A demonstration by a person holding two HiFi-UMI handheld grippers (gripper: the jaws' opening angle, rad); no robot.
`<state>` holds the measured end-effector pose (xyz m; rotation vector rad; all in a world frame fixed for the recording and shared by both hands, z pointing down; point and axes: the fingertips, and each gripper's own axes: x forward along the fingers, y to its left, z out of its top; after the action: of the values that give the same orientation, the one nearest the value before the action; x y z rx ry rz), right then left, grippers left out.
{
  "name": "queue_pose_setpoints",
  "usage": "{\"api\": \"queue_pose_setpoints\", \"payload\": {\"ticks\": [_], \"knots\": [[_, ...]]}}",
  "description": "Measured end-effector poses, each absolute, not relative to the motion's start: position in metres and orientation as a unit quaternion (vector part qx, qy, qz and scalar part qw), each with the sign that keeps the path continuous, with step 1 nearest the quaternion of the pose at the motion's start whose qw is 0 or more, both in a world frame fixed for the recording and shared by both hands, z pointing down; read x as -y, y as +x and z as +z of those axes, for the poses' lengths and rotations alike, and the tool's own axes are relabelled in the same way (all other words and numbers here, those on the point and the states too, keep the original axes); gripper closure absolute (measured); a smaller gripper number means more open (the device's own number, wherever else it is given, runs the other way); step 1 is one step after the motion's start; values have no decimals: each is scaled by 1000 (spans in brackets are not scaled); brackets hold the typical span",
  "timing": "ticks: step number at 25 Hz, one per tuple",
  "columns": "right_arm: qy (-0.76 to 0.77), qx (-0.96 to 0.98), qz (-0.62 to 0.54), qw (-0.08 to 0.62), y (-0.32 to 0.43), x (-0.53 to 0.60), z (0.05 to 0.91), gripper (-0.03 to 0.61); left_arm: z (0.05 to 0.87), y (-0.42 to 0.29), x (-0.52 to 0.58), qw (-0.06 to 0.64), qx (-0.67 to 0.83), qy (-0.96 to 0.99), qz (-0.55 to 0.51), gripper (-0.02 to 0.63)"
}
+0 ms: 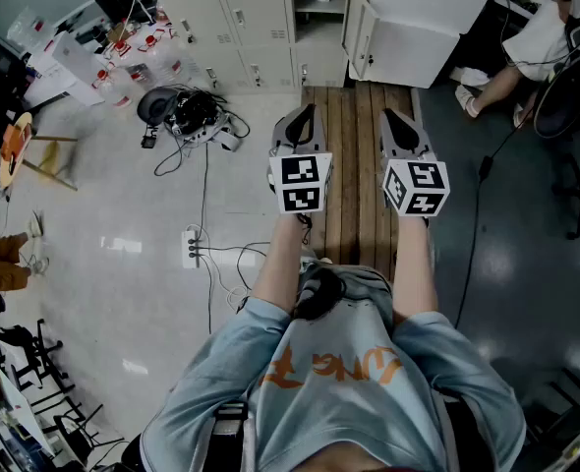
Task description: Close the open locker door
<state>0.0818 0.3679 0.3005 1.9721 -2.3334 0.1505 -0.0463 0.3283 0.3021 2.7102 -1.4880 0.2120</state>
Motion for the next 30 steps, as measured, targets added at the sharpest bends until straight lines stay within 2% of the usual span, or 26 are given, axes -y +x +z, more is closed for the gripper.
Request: {"api": "queue_pose_setpoints", "payload": {"ticks": [14,30], "knots": [[647,758,82,21,94,-350,317,543,315,-46,-320,19,487,866,111,592],[657,753,40,2,130,-314,284,543,289,-23,-269,0,477,876,71,592]]}}
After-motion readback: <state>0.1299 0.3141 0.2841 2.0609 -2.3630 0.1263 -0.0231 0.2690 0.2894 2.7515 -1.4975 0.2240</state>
